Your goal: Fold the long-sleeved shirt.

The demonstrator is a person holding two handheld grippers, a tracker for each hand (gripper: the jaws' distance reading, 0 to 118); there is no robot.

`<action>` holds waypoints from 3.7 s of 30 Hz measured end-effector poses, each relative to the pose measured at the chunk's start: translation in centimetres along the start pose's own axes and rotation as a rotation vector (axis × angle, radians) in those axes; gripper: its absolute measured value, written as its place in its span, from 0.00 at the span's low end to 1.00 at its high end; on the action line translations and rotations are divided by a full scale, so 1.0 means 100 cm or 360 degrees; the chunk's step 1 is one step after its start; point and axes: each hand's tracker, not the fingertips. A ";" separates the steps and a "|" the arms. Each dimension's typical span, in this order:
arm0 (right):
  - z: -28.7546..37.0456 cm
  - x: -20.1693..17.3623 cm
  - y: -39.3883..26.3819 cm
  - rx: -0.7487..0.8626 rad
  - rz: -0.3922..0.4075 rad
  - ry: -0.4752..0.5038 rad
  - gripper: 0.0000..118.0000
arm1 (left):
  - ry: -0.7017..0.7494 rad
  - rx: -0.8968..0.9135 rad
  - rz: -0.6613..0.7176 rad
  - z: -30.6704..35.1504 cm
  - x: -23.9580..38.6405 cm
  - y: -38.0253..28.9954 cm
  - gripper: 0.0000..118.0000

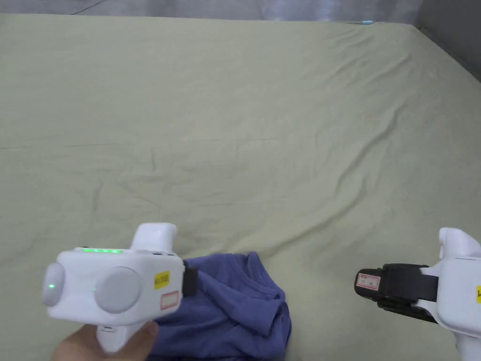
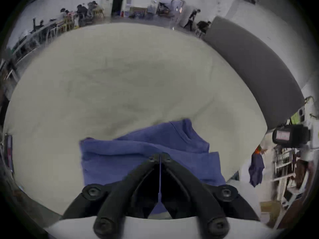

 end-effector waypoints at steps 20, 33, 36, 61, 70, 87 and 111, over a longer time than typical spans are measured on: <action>0.033 -0.007 0.008 0.0157 0.0077 -0.0078 0.00 | -0.0642 0.0066 -0.0200 -0.042 0.128 0.021 0.00; -0.157 -0.109 -0.014 -0.0494 0.0520 0.0020 0.00 | 0.0106 0.0156 0.0288 0.071 -0.120 0.019 0.00; -0.202 -0.102 -0.020 -0.0641 0.0546 -0.0262 0.00 | 0.0107 0.0110 0.0347 0.071 -0.134 0.006 0.00; -0.223 -0.075 -0.017 -0.0697 0.0378 -0.0274 0.00 | -0.0289 -0.0342 0.0432 -0.027 -0.136 -0.009 0.58; -0.210 -0.104 -0.019 -0.0619 0.0275 -0.0416 0.00 | -0.0386 -0.0223 0.0300 0.007 -0.116 -0.008 0.00; -0.263 -0.366 -0.090 -0.0622 0.0539 0.0067 0.00 | 0.0373 -0.0129 0.0514 0.178 -0.360 -0.035 0.00; -0.128 -0.367 -0.036 -0.0182 0.0582 0.0274 0.00 | 0.0091 0.0518 0.0375 0.263 -0.247 0.019 0.19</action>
